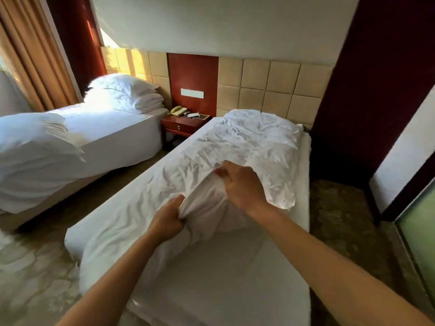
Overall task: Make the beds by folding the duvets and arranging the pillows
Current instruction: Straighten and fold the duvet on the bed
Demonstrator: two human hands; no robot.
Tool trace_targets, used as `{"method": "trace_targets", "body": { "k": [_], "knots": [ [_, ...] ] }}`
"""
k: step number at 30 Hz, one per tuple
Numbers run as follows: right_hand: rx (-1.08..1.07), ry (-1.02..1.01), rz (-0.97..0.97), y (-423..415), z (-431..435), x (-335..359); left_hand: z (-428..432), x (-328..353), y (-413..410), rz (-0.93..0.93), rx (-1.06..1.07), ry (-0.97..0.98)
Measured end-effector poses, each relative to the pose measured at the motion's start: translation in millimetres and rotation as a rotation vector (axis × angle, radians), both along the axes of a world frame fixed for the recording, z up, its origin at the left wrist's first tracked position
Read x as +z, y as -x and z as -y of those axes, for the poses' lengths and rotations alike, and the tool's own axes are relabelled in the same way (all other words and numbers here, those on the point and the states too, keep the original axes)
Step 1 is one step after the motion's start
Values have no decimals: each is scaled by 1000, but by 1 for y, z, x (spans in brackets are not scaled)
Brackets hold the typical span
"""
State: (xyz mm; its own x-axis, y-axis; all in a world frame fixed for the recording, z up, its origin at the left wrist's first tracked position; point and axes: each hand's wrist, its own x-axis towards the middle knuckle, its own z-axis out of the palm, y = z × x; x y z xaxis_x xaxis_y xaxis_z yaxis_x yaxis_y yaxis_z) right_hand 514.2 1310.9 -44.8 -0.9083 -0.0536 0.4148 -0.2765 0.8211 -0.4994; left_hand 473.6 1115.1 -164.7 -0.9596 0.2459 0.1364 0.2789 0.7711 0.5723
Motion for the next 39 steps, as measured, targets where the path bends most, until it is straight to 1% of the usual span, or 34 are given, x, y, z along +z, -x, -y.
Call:
{"method": "trace_targets", "body": {
  "k": [2, 4, 8, 10, 12, 14, 17, 19, 21, 24, 25, 27, 29, 30, 32, 33, 34, 35, 36, 37, 38, 39],
  "knots": [
    [-79, -2, -95, 19, 19, -1, 17, -12, 22, 47, 125, 36],
    [-174, 31, -134, 42, 33, 2, 38, -32, 29, 89, 277, 104],
    [-312, 86, -213, 76, 36, -1, 80, -80, 41, 193, 419, 230],
    [-426, 138, -232, 89, 30, -3, 99, -92, 64, 291, 486, 189],
    [-551, 214, -195, 97, 19, -2, 110, -98, 88, 379, 553, 146],
    [-663, 309, -155, 99, 4, 2, 116, -97, 109, 395, 587, 138],
    [-837, 402, -160, 90, -26, 10, 124, -85, 132, 306, 584, 146],
    [-968, 415, -185, 77, -48, 14, 132, -81, 142, 185, 542, 181],
    [-1085, 397, -200, 61, -67, 15, 144, -84, 153, 2, 427, 297],
    [-1180, 299, -125, 38, -85, 11, 164, -82, 163, -215, 180, 479],
    [-1203, 273, -97, 31, -85, 9, 168, -78, 161, -240, 108, 513],
    [-1221, 287, -51, 22, -84, -1, 169, -66, 158, -198, 6, 613],
    [-1207, 334, -47, 15, -79, -10, 174, -50, 158, -176, -21, 660],
    [-1176, 361, -80, 10, -76, -12, 182, -43, 158, -205, -14, 621],
    [-1094, 463, -254, -9, -64, -18, 209, -35, 158, -366, 55, 431],
    [-1075, 464, -340, -23, -56, -25, 225, -41, 154, -446, 70, 353],
    [-1073, 421, -374, -37, -51, -36, 242, -54, 147, -464, 86, 341],
    [-1033, 299, -262, -50, -46, -55, 249, -66, 139, -467, 63, 376],
    [-949, 149, 53, -63, -36, -77, 251, -79, 131, -320, -19, 483],
    [-839, -14, 509, -78, -29, -109, 253, -97, 124, -111, -152, 735],
    [-702, -143, 865, -91, -25, -139, 248, -110, 118, 74, -301, 848],
    [-628, -209, 1003, -94, -26, -155, 240, -111, 116, 234, -363, 947]
  ]
}}
